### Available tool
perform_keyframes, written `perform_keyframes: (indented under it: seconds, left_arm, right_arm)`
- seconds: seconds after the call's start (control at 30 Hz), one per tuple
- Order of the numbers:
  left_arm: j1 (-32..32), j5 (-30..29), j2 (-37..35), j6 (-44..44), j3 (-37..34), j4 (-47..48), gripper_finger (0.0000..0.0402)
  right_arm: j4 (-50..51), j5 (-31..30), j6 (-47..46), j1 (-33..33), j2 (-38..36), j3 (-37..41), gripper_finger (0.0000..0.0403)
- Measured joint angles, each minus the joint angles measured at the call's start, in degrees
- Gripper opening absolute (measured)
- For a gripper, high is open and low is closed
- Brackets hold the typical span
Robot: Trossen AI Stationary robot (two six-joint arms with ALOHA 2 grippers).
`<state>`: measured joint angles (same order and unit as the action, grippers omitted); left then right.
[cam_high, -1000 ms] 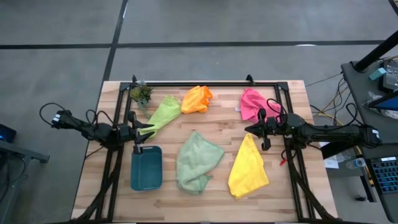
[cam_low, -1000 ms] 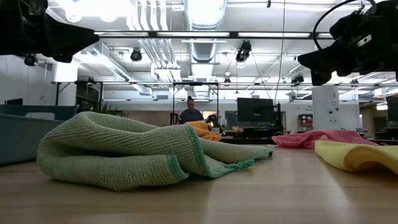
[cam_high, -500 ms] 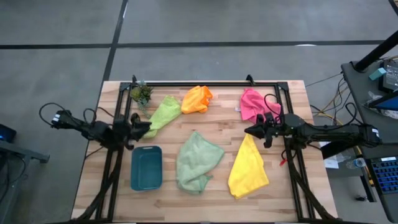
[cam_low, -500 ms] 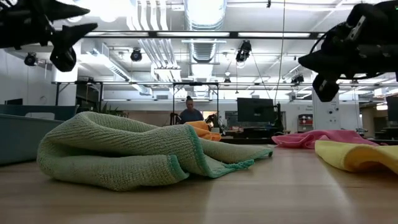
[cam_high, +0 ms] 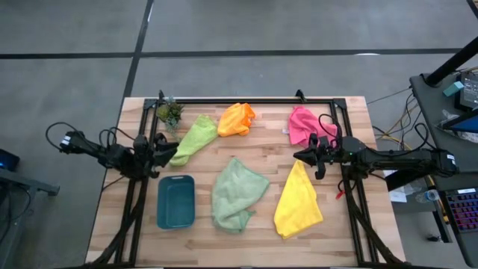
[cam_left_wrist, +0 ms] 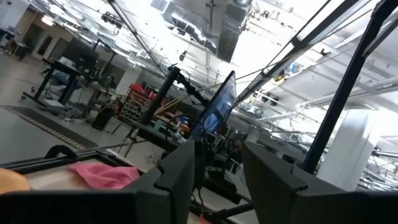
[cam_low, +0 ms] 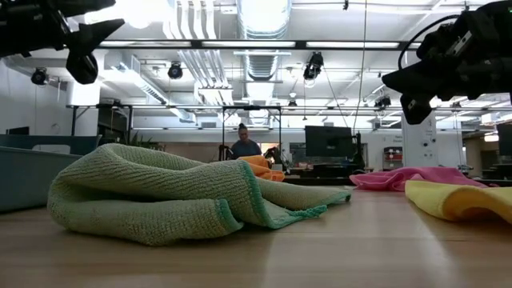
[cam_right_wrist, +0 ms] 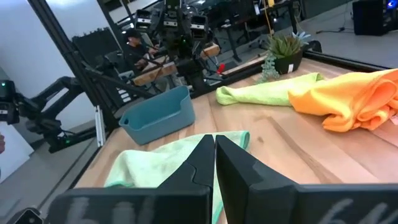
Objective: Fold microfiber towels
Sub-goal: Fold the orange microfiber cloth
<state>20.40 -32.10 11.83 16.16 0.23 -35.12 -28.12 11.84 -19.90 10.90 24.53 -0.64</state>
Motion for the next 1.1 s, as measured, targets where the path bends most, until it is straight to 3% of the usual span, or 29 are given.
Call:
perform_keyframes:
  seconds: [0.17, 0.33, 0.47, 0.67, 1.1]
  left_arm:
    - [0.0, 0.0, 2.5, -0.1, 0.0, -3.5, 0.0121]
    - [0.0, -0.5, 6.0, 0.0, 0.0, -5.6, 0.0121]
    - [-0.1, -3.6, 9.8, -0.9, 0.0, -12.4, 0.0121]
    - [-0.2, -6.1, 14.7, -3.1, 0.1, -19.0, 0.0121]
    - [-0.2, -6.2, 22.9, -3.1, 5.3, -19.4, 0.0121]
  right_arm:
    - [-0.3, -0.4, 0.5, 0.0, 0.0, 0.0, 0.0009]
    - [-2.7, -10.1, -2.7, -0.1, 1.0, 0.0, 0.0009]
    - [-4.4, -10.8, -1.9, -0.1, 4.4, -2.2, 0.0009]
    - [-4.0, -11.0, 4.7, -0.1, 13.9, -12.0, 0.0009]
    - [-3.4, -11.0, 12.5, -0.1, 38.3, -31.2, 0.0009]
